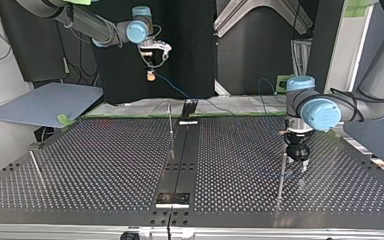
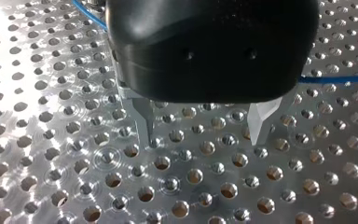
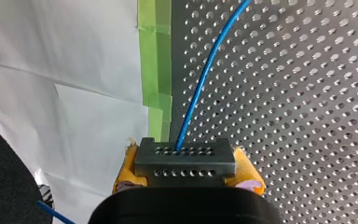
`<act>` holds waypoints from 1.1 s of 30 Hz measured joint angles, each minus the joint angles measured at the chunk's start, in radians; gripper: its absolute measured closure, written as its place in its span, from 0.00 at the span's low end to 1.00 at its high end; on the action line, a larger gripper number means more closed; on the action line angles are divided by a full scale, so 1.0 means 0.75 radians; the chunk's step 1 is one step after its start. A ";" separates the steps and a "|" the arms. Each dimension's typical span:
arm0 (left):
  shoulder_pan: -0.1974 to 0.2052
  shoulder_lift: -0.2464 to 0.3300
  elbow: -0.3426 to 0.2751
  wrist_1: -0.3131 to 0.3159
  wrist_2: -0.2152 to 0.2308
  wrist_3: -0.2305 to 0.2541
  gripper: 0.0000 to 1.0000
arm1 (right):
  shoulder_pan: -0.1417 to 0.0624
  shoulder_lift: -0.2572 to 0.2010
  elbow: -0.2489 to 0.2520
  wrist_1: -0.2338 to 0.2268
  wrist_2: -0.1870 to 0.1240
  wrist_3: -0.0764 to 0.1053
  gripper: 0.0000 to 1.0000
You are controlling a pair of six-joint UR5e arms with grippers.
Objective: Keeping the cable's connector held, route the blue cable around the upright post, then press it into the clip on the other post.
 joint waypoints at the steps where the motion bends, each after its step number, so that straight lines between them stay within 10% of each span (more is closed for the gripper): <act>1: 0.001 0.000 0.000 -0.002 -0.004 0.000 0.00 | -0.001 -0.012 0.012 0.000 -0.011 0.000 1.00; 22: 0.000 0.000 0.000 -0.028 -0.053 -0.008 0.00 | -0.075 -0.255 0.065 -0.070 -0.108 0.026 1.00; 33: -0.003 0.000 0.000 -0.079 -0.060 -0.114 0.00 | -0.103 -0.241 0.101 -0.172 -0.118 0.038 1.00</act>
